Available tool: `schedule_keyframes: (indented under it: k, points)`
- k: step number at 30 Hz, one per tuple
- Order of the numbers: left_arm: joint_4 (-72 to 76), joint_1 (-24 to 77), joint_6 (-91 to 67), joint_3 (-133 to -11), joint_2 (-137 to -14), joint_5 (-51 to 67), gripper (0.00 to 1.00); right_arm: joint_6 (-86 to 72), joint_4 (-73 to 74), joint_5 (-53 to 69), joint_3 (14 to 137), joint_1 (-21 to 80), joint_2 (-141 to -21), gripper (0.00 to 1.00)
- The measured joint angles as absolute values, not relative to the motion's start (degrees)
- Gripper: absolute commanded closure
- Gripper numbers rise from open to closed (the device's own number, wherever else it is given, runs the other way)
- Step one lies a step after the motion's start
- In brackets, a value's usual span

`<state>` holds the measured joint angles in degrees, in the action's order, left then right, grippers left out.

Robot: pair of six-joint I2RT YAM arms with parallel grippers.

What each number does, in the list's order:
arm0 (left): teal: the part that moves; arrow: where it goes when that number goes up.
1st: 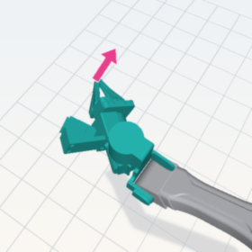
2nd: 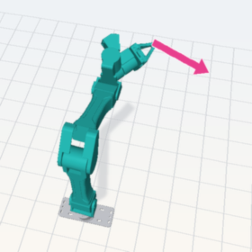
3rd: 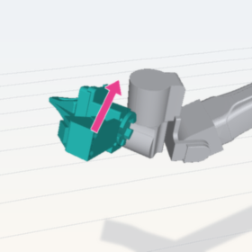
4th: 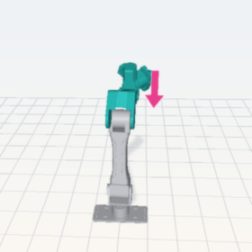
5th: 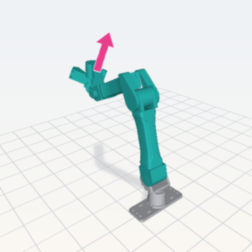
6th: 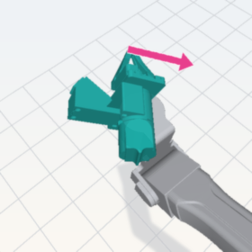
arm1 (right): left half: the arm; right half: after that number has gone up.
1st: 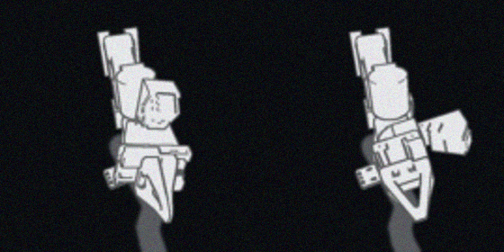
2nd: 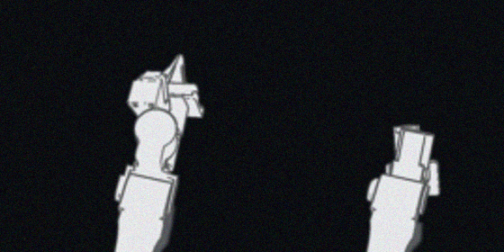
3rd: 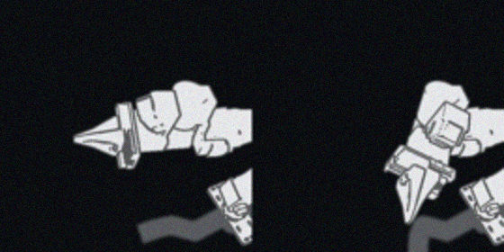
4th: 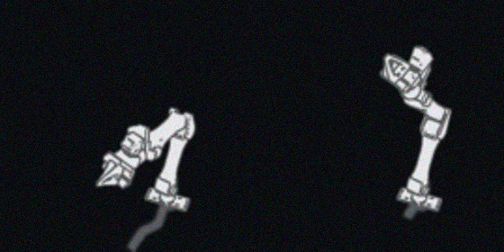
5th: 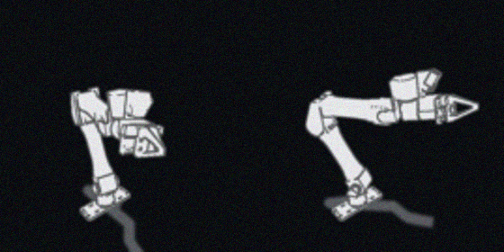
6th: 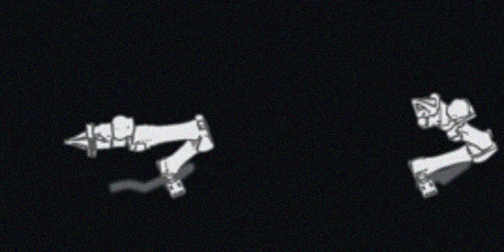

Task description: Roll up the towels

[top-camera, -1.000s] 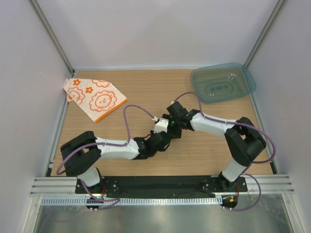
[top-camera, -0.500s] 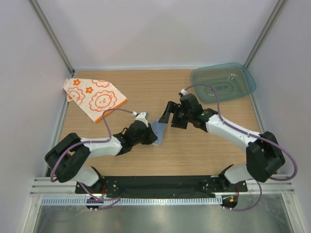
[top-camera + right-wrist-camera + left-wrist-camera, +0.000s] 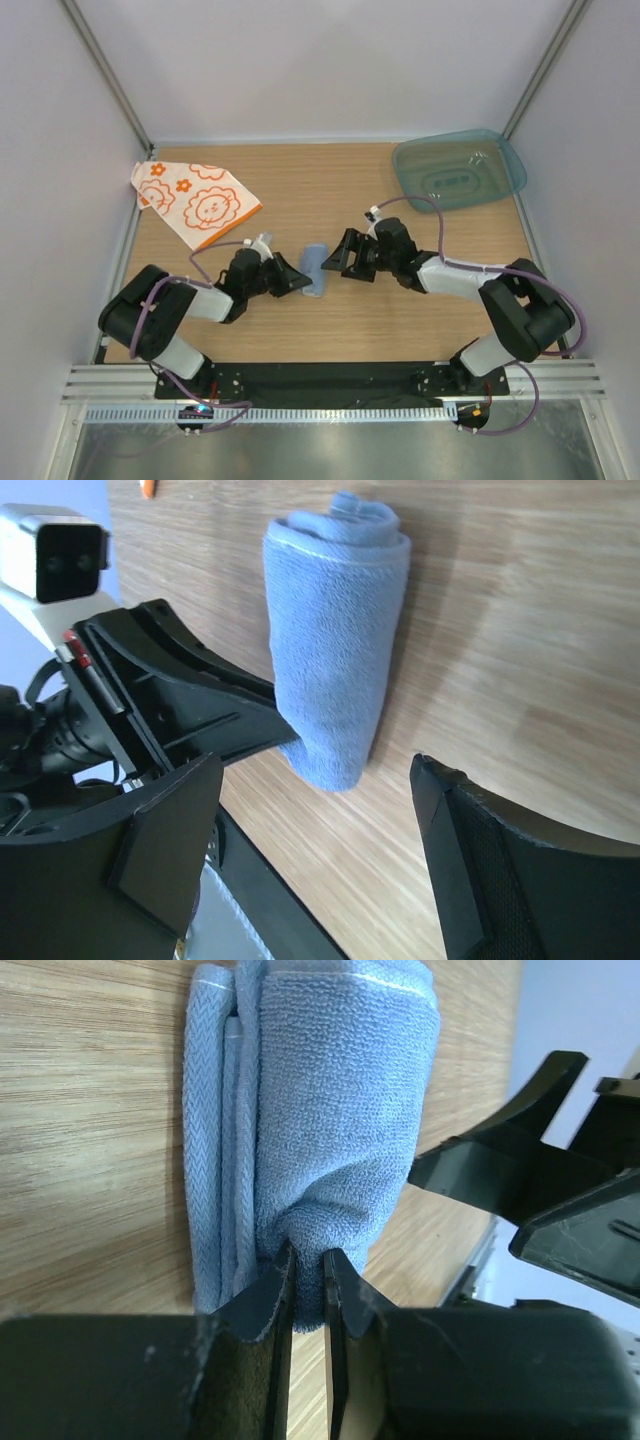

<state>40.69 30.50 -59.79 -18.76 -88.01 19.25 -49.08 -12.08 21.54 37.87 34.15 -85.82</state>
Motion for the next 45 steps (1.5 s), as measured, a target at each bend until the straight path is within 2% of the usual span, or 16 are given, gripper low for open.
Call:
schedule_keyframes:
  k: [7,19,22,24,25,26,29,32,33,35,39,45]
  points:
    - [51.9,26.2,-65.6,-16.4,-94.1,26.6,1.00,-50.8,-26.5,24.3,35.4,34.2,-93.4,0.25]
    - [62.3,21.3,-70.2,-15.8,-101.8,34.3,1.00,-50.8,-41.4,25.9,36.6,36.7,-104.8,0.29]
    - [63.2,21.1,-70.4,-15.8,-102.4,34.8,1.00,-50.8,-43.3,26.0,38.1,37.3,-107.1,0.37]
    - [63.6,20.8,-70.5,-15.7,-102.7,35.2,1.00,-50.7,-44.0,26.0,38.9,37.6,-108.5,0.47]
    - [63.7,20.8,-70.6,-15.7,-102.8,35.2,0.99,-50.8,-44.2,25.9,39.2,37.7,-109.1,0.57]
    - [63.7,20.8,-70.6,-15.7,-102.9,35.3,0.99,-50.8,-44.3,25.8,39.4,37.7,-109.5,0.61]
    - [63.7,20.5,-70.6,-15.7,-102.9,35.2,0.94,-51.1,-44.8,26.1,40.7,37.7,-111.1,0.74]
    - [63.6,20.1,-70.5,-15.6,-102.6,35.2,0.76,-51.0,-43.6,26.3,42.2,37.8,-111.4,0.83]
    - [63.6,20.1,-70.5,-15.5,-102.3,35.0,0.67,-50.8,-42.8,26.4,42.7,37.8,-111.4,0.85]
    - [62.8,19.9,-70.6,-15.1,-100.8,34.8,0.58,-49.6,-39.0,27.1,45.1,37.6,-111.4,0.88]
    - [58.4,20.0,-70.3,-14.2,-94.0,34.6,0.53,-45.6,-29.2,28.7,50.6,35.2,-109.4,0.91]
    - [42.1,20.3,-65.5,-15.9,-76.2,33.9,0.50,-36.2,-11.3,29.3,63.0,24.4,-102.2,0.92]
